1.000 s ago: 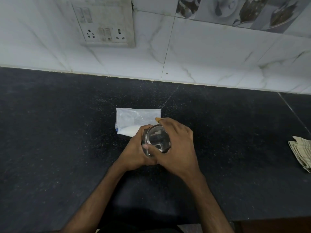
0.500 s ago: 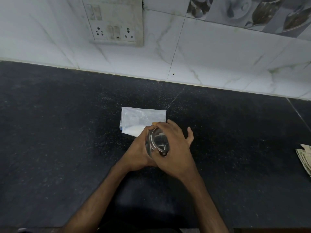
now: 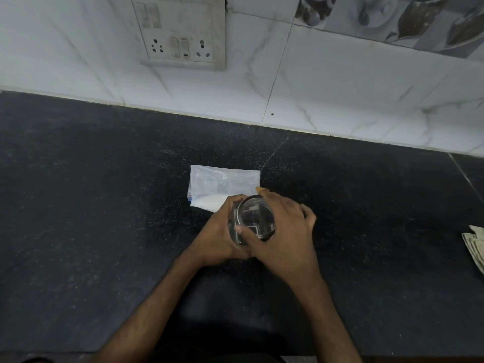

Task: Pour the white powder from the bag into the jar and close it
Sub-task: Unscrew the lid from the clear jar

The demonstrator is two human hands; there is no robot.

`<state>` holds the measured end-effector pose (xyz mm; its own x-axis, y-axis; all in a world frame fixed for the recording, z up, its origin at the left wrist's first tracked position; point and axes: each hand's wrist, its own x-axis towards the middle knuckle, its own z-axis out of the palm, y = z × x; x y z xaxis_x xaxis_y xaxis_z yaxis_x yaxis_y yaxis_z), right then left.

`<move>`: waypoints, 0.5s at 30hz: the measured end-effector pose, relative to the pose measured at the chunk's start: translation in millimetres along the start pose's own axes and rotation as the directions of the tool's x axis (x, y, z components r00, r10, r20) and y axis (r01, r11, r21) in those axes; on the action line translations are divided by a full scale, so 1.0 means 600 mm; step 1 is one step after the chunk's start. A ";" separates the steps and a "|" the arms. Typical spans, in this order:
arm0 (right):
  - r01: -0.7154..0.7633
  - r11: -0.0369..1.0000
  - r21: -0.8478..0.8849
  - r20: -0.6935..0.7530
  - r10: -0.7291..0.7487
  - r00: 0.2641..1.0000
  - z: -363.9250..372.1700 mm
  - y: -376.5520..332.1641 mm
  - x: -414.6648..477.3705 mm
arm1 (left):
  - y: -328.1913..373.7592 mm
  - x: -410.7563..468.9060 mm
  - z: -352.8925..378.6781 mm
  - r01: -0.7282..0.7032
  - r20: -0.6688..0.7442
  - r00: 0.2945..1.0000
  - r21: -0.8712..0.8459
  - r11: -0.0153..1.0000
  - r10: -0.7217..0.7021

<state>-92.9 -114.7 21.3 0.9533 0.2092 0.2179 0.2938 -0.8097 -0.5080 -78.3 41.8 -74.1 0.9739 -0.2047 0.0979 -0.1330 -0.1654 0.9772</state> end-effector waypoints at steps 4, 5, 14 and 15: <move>0.061 0.992 0.107 0.172 -0.079 0.982 -0.007 0.003 0.004 | -0.002 0.003 0.005 -0.009 -0.004 1.000 -0.002 1.000 0.009; 0.064 0.993 0.096 0.177 -0.080 0.981 -0.009 0.002 0.005 | -0.001 0.002 0.005 -0.007 0.001 1.000 -0.007 1.000 0.007; 0.070 0.991 0.115 0.136 -0.085 0.987 0.002 -0.004 0.001 | 0.005 0.001 0.004 0.014 0.004 1.000 -0.025 1.000 -0.014; 0.060 0.993 0.097 0.082 -0.068 0.994 0.001 -0.003 0.002 | 0.004 0.000 0.004 0.016 0.005 1.000 -0.024 1.000 -0.016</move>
<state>-92.5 -112.6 22.0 0.9335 0.3083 0.1832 0.3563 -0.7387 -0.5722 -78.7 39.2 -72.2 0.9750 -0.2067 0.0813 -0.1128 -0.1456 0.9829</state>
